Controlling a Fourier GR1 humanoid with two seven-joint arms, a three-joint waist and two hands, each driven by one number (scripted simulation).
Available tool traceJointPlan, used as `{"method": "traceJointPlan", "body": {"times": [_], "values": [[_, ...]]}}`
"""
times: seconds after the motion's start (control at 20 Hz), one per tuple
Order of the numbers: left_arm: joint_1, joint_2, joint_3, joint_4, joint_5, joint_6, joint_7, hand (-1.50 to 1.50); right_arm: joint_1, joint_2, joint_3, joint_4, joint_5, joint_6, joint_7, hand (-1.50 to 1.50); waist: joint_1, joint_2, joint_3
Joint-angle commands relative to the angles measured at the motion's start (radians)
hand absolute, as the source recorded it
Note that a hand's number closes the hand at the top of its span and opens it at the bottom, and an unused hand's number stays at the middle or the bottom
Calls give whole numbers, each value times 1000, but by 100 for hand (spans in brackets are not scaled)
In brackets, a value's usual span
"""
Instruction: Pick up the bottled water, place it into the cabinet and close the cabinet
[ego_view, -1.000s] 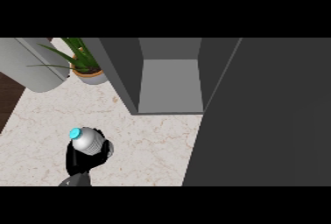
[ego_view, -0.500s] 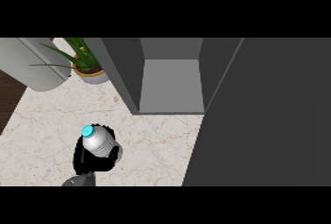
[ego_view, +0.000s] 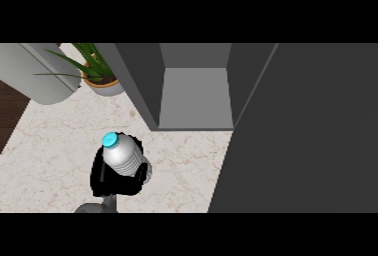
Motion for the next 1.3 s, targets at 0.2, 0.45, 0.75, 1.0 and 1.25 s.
{"method": "traceJointPlan", "body": {"times": [0.2,0.45,0.75,1.0,1.25], "values": [[-61,-1,-84,-168,-28,150,136,150,-19,3,-17,-104,73,6,69,-150,0,2,-1],[-178,-1,-174,-101,5,289,125,150,0,-19,-38,-140,49,23,102,-150,-6,3,-1],[-353,-1,-143,-38,0,377,198,150,-20,11,-6,-96,81,15,80,-150,-7,3,-1],[-426,-1,-193,41,-19,460,176,150,-42,11,-56,-69,25,35,74,-150,-5,5,-1],[-602,-1,-182,102,-21,582,265,150,33,3,16,-77,59,-1,1,-150,-17,3,0]]}}
